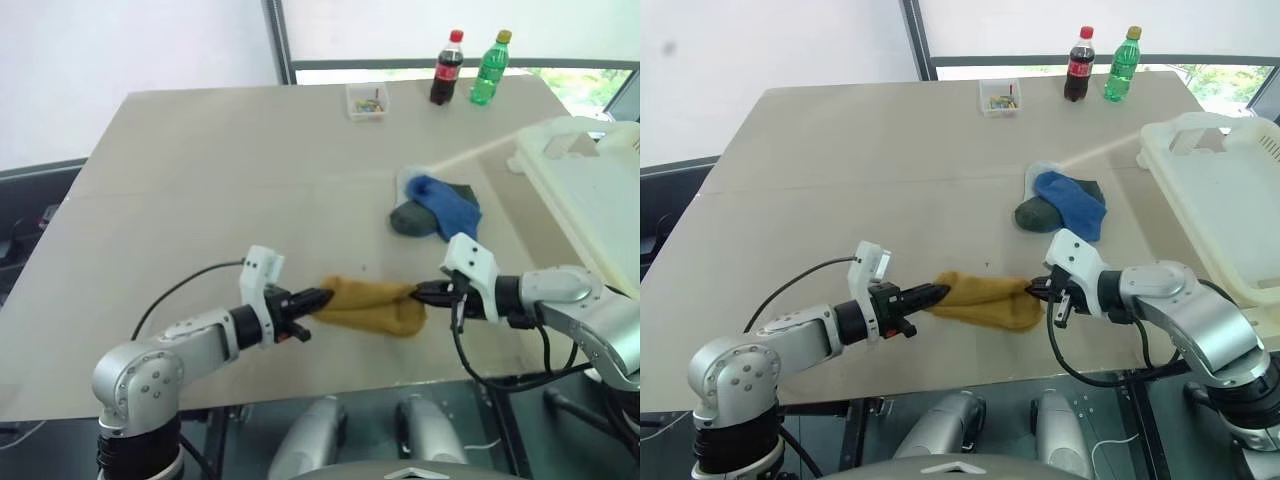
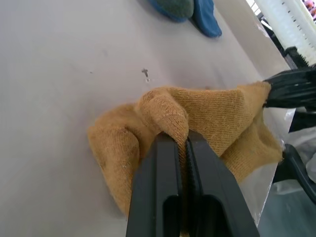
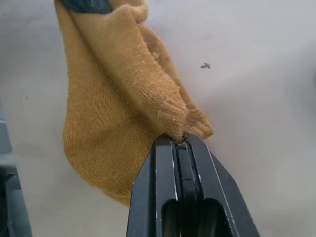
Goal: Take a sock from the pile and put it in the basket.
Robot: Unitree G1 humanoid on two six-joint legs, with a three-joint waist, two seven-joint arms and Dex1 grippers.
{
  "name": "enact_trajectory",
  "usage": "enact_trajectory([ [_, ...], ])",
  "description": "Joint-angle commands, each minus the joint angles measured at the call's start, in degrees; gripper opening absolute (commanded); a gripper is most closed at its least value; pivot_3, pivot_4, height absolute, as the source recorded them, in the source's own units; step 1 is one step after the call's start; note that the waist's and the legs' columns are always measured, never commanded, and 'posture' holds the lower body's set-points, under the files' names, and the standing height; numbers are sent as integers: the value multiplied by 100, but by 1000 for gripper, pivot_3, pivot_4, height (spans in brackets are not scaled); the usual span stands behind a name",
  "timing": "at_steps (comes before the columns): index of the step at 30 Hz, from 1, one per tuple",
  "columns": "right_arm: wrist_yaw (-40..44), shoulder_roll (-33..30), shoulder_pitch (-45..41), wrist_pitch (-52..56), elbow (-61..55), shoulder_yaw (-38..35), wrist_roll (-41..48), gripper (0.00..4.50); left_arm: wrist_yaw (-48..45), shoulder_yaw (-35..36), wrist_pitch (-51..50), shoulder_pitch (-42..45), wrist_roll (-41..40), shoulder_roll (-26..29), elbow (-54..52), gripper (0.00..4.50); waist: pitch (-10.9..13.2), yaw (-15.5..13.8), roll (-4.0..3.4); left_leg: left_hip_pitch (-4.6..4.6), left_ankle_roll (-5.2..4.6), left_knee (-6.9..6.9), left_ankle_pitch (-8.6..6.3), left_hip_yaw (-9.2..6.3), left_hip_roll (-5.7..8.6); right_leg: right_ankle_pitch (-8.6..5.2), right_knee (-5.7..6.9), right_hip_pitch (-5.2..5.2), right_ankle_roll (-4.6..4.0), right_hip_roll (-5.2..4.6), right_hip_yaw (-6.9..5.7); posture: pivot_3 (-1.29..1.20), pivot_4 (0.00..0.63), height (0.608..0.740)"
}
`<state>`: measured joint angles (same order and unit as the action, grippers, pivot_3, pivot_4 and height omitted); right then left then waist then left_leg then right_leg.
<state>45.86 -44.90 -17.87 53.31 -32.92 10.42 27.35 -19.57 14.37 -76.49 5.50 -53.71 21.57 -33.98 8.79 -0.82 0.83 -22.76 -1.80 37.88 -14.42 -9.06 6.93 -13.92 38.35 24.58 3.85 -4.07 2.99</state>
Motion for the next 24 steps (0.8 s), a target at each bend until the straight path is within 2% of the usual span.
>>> enact_trajectory([
  [1, 33, -29, 12, -157, -3, 68, -79, 0, 77, -160, 247, 12, 85, -28, 58, 30, 0, -4, 0, 0, 0, 0, 0, 0, 0, 0, 0, 0, 0, 0, 0, 0, 150, 729],
  [3, -11, 29, -10, -325, 152, 221, -254, 0, 134, -287, 381, 0, 238, -47, 176, 30, 0, -1, 0, 0, 0, 0, 0, 0, 0, 0, -2, -1, 0, 0, 0, 0, 150, 729],
  [6, 19, 17, -11, -652, 311, 438, -538, 818, 123, -430, 653, -80, 400, -64, 246, 917, 0, -2, 0, 0, 0, -1, 0, 0, 0, 0, -3, -1, 0, -1, 0, 0, 150, 729],
  [8, 91, -7, 79, -663, 274, 427, -501, 1688, 191, -456, 772, -120, 460, -119, 264, 1784, 0, -2, 0, 0, 0, -2, 0, 0, 0, 0, -4, 0, 0, 0, 0, 0, 150, 729],
  [9, 110, -29, 119, -678, 251, 419, -507, 1852, 224, -461, 822, -138, 491, -144, 272, 1930, 0, -5, 0, -1, 0, -3, 0, 0, 0, 0, -6, -1, 0, -1, 0, 0, 150, 729],
  [10, 119, -71, 171, -711, 209, 385, -525, 2594, 257, -465, 879, -161, 537, -158, 270, 2680, 0, -6, 0, -1, 0, -3, 0, -3, 0, 0, -8, -1, 0, -1, -2, 0, 150, 729],
  [12, 96, -115, 268, -727, 107, 202, -489, 3144, 251, -419, 1023, -240, 562, -172, 231, 3208, 0, -9, 0, -1, 0, -3, 0, -3, 0, 0, -9, -3, 0, -1, -3, 0, 150, 729],
  [13, 60, -108, 304, -762, 76, 61, -464, 3727, 198, -377, 1127, -294, 540, -165, 193, 3761, 0, -5, 0, -1, 0, -3, 0, -4, 0, 0, -10, -4, 0, -1, -3, 0, 150, 729],
  [14, 31, -49, 320, -799, 60, -112, -382, 3750, 123, -313, 1258, -353, 493, -164, 151, 4091, 0, 0, -1, 0, 0, -3, 0, -3, 0, 0, -10, -4, 0, -1, -2, 0, 150, 729],
  [18, -31, 372, 352, -1321, -1, -761, -46, 3750, -115, 72, 1489, -546, -101, -174, -28, 4091, 0, -1, -1, 2, 0, -9, 0, 0, -6, 0, -10, -3, 0, 3, -2, 0, 150, 729],
  [21, -80, 719, 312, -1421, -13, -806, 134, 3750, -279, 117, 1537, -613, -274, 9, -30, 4091, 0, -3, -1, 1, 0, -11, 0, -7, -8, 0, -16, -5, 0, 3, -9, 0, 150, 729],
  [23, -134, 923, 249, -1584, 75, -606, 13, 3226, -320, 96, 1577, -616, -275, 107, 59, 4137, 0, -1, -3, 1, 0, -12, 0, -7, -7, 1, -19, -6, 0, 3, -10, 0, 150, 729],
  [24, -116, 1044, 205, -1739, 169, -362, -135, 2771, -309, 111, 1592, -589, -307, 131, 111, 4137, 0, -1, -3, 1, 0, -13, 0, -3, -6, 1, -19, -6, 0, 2, -5, 0, 150, 729],
])
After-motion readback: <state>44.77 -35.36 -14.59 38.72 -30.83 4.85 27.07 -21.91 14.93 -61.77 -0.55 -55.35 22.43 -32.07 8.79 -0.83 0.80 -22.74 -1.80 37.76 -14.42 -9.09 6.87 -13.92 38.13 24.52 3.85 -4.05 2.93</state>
